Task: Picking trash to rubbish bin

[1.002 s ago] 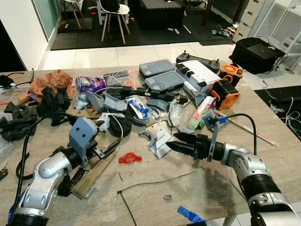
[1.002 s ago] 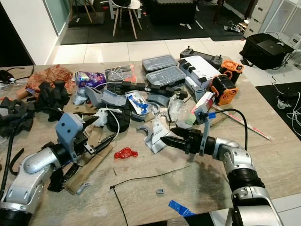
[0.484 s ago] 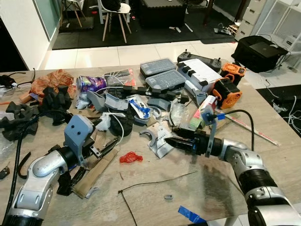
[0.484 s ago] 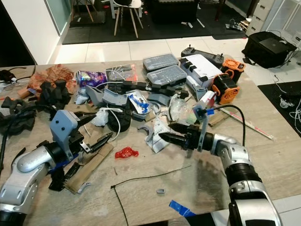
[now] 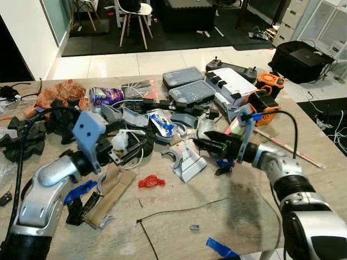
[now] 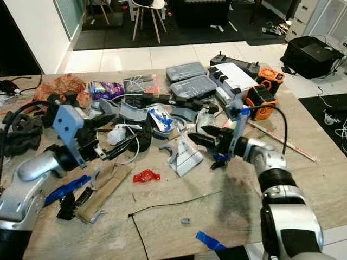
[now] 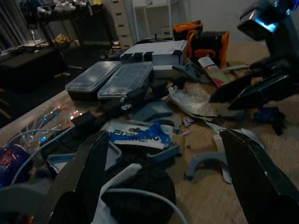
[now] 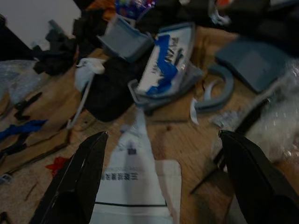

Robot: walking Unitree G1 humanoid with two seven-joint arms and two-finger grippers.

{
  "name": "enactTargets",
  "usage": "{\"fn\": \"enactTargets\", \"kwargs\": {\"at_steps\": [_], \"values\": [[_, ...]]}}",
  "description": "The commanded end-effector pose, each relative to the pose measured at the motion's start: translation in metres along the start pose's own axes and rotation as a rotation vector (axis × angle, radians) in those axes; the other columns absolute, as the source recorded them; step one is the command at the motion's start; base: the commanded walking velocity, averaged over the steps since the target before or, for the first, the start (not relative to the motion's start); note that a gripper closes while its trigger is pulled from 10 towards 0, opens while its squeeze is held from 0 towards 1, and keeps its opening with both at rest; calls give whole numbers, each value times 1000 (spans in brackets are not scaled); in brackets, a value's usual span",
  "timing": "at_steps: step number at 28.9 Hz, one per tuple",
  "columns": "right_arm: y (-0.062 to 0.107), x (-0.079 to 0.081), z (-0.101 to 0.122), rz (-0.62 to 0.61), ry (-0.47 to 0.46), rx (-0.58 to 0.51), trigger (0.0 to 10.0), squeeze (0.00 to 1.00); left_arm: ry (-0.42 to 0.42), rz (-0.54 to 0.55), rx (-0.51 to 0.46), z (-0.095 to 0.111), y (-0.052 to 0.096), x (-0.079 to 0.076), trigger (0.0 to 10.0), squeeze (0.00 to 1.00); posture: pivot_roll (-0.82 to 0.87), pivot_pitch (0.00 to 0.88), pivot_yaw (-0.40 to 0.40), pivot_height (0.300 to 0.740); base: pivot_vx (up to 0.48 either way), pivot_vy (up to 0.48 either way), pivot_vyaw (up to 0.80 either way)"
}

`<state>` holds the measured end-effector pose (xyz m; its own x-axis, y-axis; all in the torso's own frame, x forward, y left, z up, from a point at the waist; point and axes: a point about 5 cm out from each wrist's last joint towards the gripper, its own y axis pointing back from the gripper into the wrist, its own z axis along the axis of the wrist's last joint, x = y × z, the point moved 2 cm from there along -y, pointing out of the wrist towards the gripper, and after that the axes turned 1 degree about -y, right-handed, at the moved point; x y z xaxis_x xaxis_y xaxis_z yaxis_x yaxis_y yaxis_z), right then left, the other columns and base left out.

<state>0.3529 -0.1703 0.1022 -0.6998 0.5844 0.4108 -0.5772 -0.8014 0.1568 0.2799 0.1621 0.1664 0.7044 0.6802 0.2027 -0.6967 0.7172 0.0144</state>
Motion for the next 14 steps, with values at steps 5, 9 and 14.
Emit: {"fn": "enactTargets", "kwargs": {"at_steps": [5,9,14], "values": [[-10,1,-2,-5,-24,6,10000,0,3,-49,67,-6,3,-8,10000,0,76,0,14,740,0,0,0],[-20,7,5,37,-35,-10,10000,0,3,-59,97,-9,9,-10,10000,0,92,0,13,740,0,0,0],[-32,14,7,64,-39,13,10000,0,-1,-62,115,-9,14,-10,10000,0,104,0,11,740,0,0,0]]}}
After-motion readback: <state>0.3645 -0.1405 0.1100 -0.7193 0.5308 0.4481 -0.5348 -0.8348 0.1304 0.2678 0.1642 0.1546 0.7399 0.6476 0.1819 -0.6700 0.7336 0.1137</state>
